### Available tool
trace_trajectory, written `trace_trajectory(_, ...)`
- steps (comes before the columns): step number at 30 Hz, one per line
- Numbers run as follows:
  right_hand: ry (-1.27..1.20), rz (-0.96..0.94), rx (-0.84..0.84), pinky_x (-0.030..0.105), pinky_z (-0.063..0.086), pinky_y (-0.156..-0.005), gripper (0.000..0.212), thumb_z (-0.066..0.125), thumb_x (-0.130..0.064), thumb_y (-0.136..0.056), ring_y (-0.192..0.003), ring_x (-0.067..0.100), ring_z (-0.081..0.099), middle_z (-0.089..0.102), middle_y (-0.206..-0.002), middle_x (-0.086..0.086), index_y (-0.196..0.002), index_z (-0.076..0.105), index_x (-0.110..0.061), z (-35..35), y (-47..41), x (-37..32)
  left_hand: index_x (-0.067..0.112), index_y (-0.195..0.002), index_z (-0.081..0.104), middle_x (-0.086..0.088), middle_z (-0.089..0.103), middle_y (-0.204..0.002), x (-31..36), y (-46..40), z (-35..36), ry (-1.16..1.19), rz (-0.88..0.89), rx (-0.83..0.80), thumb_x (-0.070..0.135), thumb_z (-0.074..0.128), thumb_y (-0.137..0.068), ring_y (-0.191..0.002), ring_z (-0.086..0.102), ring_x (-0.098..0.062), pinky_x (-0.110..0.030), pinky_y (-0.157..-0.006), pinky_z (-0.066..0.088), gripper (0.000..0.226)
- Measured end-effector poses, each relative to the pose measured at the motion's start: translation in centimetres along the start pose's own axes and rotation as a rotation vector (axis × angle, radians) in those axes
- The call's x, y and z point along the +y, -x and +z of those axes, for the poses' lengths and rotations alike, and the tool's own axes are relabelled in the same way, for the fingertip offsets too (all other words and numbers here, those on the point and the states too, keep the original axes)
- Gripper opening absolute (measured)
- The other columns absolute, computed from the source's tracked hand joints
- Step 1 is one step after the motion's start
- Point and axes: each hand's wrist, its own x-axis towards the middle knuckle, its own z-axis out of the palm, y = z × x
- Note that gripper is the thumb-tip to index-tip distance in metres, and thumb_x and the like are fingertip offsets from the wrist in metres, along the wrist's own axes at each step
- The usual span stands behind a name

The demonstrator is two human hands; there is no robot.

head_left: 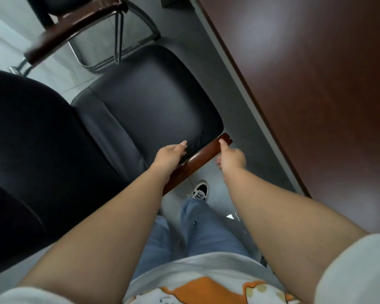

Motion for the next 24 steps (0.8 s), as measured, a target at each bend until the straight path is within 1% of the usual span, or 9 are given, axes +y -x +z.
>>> trace_trajectory(2,-0.092,-0.123,0.082,0.042,0.050,-0.090,0.034,0.052,-0.046,-0.090,-0.092,0.028,0.063,0.064,-0.090,0.008,-0.092,0.056,-0.013,-0.6,1.2,0.2,0.014,-0.104,0.065,-0.002,0.065,-0.107,0.0,1.1,-0.8,0.134,0.025,0.020,0.034,0.050,-0.095,-0.105,0.059,-0.016,-0.028,-0.097,0.043,0.027)
trace_trajectory(5,-0.222,-0.246,0.058,0.041,0.052,-0.087,0.020,0.058,-0.037,-0.089,-0.075,0.019,0.062,0.062,-0.076,0.001,-0.083,0.053,-0.018,-0.5,4.5,-0.1,0.019,-0.086,0.063,0.001,0.066,-0.090,0.1,3.0,-2.3,0.299,0.087,0.066,0.030,0.050,-0.095,-0.088,0.061,-0.012,-0.027,-0.091,0.046,0.020)
trace_trajectory(7,-0.293,-0.314,0.010,0.036,0.054,-0.082,0.019,0.060,-0.035,-0.089,-0.072,0.016,0.061,0.061,-0.074,0.000,-0.079,0.053,-0.019,0.2,7.6,-0.7,0.021,-0.083,0.061,0.003,0.065,-0.082,0.2,4.8,-3.4,0.392,0.157,0.086,0.028,0.049,-0.095,-0.081,0.060,-0.010,-0.024,-0.082,0.047,0.019)
trace_trajectory(9,-0.397,-0.378,-0.034,0.026,0.052,-0.072,0.019,0.060,-0.032,-0.089,-0.068,0.012,0.058,0.059,-0.072,-0.001,-0.077,0.053,-0.019,1.1,11.1,-1.3,0.021,-0.081,0.061,0.003,0.063,-0.078,0.2,7.4,-4.8,0.500,0.245,0.134,0.026,0.050,-0.095,-0.076,0.059,-0.008,-0.017,-0.068,0.046,0.018)
trace_trajectory(11,-0.538,-0.473,-0.098,0.024,0.050,-0.068,0.018,0.060,-0.029,-0.090,-0.065,0.010,0.057,0.060,-0.071,0.000,-0.078,0.054,-0.018,2.2,15.9,-2.3,0.020,-0.083,0.061,0.004,0.064,-0.076,0.3,11.1,-6.9,0.610,0.377,0.166,0.024,0.050,-0.095,-0.072,0.060,-0.004,-0.012,-0.061,0.046,0.017)
trace_trajectory(13,-0.643,-0.572,-0.165,0.024,0.051,-0.068,0.015,0.058,-0.028,-0.091,-0.066,0.010,0.057,0.060,-0.070,0.000,-0.084,0.057,-0.015,3.1,21.0,-3.1,0.020,-0.085,0.061,0.004,0.063,-0.076,0.3,15.2,-9.1,0.649,0.515,0.146,0.023,0.050,-0.095,-0.072,0.059,-0.004,-0.010,-0.060,0.047,0.015)
trace_trajectory(17,-0.776,-0.791,-0.332,0.022,0.049,-0.060,0.018,0.060,-0.027,-0.090,-0.063,0.011,0.056,0.060,-0.068,0.001,-0.091,0.058,-0.009,4.2,31.9,-4.5,0.015,-0.083,0.059,0.002,0.060,-0.069,0.1,24.4,-14.9,0.782,0.836,0.166,0.017,0.050,-0.094,-0.066,0.056,-0.007,-0.015,-0.062,0.048,0.014)
trace_trajectory(21,-0.816,-0.990,-0.558,0.020,0.047,-0.058,0.017,0.060,-0.029,-0.090,-0.063,0.011,0.054,0.058,-0.071,0.000,-0.093,0.058,-0.012,5.1,41.9,-3.6,0.014,-0.086,0.059,0.002,0.061,-0.068,-2.1,32.4,-20.6,0.836,1.145,0.269,0.018,0.052,-0.094,-0.062,0.058,-0.006,-0.016,-0.059,0.049,0.011)
trace_trajectory(24,-0.798,-1.125,-0.697,0.019,0.046,-0.059,0.014,0.061,-0.029,-0.089,-0.065,0.010,0.053,0.058,-0.074,-0.001,-0.092,0.057,-0.016,5.8,47.3,-2.1,0.017,-0.086,0.058,0.002,0.062,-0.070,-3.9,35.8,-24.1,0.853,1.238,0.420,0.024,0.052,-0.094,-0.066,0.061,-0.007,-0.017,-0.061,0.048,0.012)
